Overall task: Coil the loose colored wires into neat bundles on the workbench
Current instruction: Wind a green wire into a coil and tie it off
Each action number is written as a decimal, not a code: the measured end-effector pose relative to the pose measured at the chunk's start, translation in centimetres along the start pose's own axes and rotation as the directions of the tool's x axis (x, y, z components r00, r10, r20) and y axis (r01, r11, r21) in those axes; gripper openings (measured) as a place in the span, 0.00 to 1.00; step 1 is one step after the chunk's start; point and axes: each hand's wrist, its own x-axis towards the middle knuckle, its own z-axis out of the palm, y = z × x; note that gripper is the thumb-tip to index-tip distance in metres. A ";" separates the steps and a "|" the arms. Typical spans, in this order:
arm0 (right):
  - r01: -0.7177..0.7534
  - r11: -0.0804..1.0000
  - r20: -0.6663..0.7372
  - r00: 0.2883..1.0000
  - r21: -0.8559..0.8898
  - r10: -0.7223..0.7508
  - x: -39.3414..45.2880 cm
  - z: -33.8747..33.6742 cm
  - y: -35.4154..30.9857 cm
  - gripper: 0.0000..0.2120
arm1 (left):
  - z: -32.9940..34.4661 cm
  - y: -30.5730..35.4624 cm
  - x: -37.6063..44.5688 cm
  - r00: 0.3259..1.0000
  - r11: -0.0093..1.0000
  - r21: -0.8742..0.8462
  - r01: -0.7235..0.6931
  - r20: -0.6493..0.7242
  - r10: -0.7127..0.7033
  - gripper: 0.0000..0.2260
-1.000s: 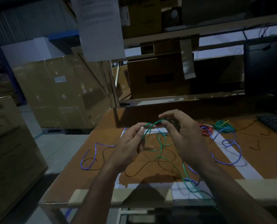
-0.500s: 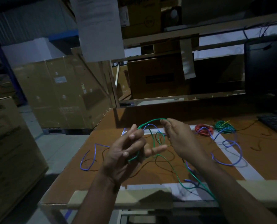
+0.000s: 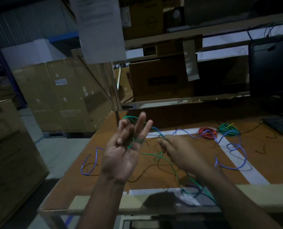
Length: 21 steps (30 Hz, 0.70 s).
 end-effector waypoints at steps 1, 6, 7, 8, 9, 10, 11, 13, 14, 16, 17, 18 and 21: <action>0.004 1.000 0.088 0.996 -0.030 -0.001 -0.4 0.1 -0.5 0.13 | 0.0 0.4 0.6 0.998 0.998 0.027 -0.055 -0.013 0.056 0.22; -0.043 0.998 0.400 0.916 0.036 0.025 -3.1 -0.4 -2.3 0.08 | -0.7 2.5 2.5 0.948 0.944 0.257 -0.209 -0.183 0.260 0.15; -0.022 1.000 0.438 0.899 -0.010 0.024 -3.4 -0.8 -2.6 0.10 | -0.9 2.7 2.7 0.936 0.923 0.321 -0.214 -0.202 0.287 0.15; 0.007 0.998 0.471 0.882 -0.061 0.023 -3.8 -1.3 -2.8 0.12 | -1.1 2.8 2.7 0.925 0.889 0.402 -0.218 -0.204 0.319 0.16; 0.048 0.994 0.488 0.873 -0.096 0.005 -4.1 -1.6 -3.0 0.13 | -1.4 3.0 2.7 0.917 0.840 0.501 -0.209 -0.198 0.347 0.17; 0.107 0.989 0.481 0.875 -0.100 -0.046 -4.3 -1.9 -3.1 0.13 | -1.7 3.0 2.7 0.911 0.768 0.613 -0.186 -0.186 0.369 0.19; 0.183 0.981 0.447 0.884 -0.062 -0.137 -4.5 -2.0 -3.3 0.13 | -2.2 2.9 2.7 0.906 0.659 0.740 -0.136 -0.176 0.384 0.21; 0.287 0.953 0.277 0.912 0.095 -0.303 -4.5 -2.0 -3.7 0.12 | -2.9 2.2 2.4 0.929 0.370 0.929 0.010 -0.146 0.341 0.23; 0.304 0.939 0.165 0.930 0.162 -0.330 -4.2 -1.9 -3.7 0.11 | -3.1 1.6 2.1 0.945 0.271 0.961 0.057 -0.139 0.295 0.24; 0.302 0.921 -0.033 0.952 0.245 -0.303 -3.2 -1.8 -3.6 0.11 | -3.0 0.5 1.4 0.969 0.194 0.978 0.080 -0.122 0.213 0.20; 0.291 0.917 -0.114 0.956 0.274 -0.270 -2.7 -1.9 -3.7 0.11 | -2.8 0.0 1.1 0.977 0.205 0.976 0.080 -0.117 0.177 0.18; 0.284 0.915 -0.190 0.953 0.287 -0.237 -2.1 -2.0 -3.7 0.11 | -2.6 -0.5 0.8 0.981 0.251 0.964 0.091 -0.130 0.144 0.18; 0.244 0.934 -0.349 0.926 0.263 -0.143 -0.2 -2.2 -3.0 0.12 | -1.9 -1.3 0.3 0.986 0.478 0.869 0.127 -0.165 0.038 0.18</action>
